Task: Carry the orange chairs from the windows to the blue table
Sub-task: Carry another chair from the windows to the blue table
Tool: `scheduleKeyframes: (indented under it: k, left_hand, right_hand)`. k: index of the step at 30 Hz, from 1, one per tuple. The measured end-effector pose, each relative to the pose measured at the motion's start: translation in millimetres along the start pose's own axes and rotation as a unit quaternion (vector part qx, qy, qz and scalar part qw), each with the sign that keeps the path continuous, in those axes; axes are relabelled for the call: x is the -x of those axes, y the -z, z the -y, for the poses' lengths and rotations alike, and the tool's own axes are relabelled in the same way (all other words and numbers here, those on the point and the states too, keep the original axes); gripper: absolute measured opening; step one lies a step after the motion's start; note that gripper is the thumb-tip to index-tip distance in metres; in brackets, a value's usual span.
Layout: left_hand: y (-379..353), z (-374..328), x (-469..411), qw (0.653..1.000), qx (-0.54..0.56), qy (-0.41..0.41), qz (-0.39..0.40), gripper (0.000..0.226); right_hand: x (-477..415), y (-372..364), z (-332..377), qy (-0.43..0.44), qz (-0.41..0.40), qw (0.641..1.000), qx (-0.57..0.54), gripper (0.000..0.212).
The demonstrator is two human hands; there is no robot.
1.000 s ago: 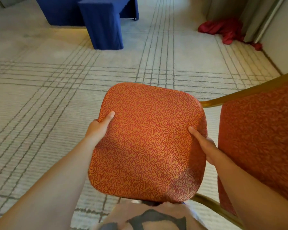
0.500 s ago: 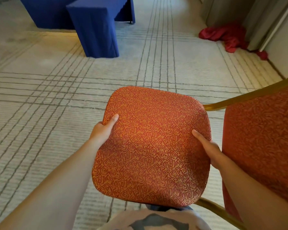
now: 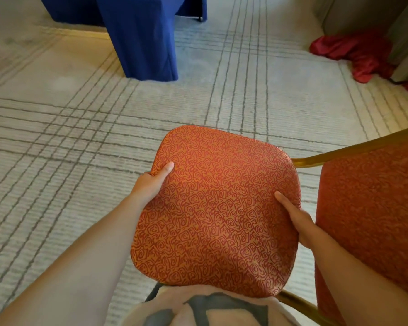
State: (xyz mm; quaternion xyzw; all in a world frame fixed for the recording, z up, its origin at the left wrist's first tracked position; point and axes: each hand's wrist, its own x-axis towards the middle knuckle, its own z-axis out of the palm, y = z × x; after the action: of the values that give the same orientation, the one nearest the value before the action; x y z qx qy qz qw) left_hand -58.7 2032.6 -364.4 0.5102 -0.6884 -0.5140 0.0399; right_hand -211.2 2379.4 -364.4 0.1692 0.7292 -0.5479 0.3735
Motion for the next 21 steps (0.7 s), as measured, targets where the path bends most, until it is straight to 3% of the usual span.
scheduleKeyframes:
  k: [8,15,21]
  left_hand:
    - [23,-124,-194,0.999,0.001,-0.035,0.003,0.081]
    - [24,-244,-329,0.999,-0.015,-0.041,0.011,0.094]
    - [-17,-333,-456,0.999,-0.005,-0.034,0.036,0.093]
  right_hand:
    - [-118,-93,157,0.017,-0.025,0.999,-0.012,0.112]
    - [-208,-136,292,0.037,-0.044,0.998,-0.016,0.126]
    - [-330,-157,405,0.042,-0.048,0.998,-0.006,0.121]
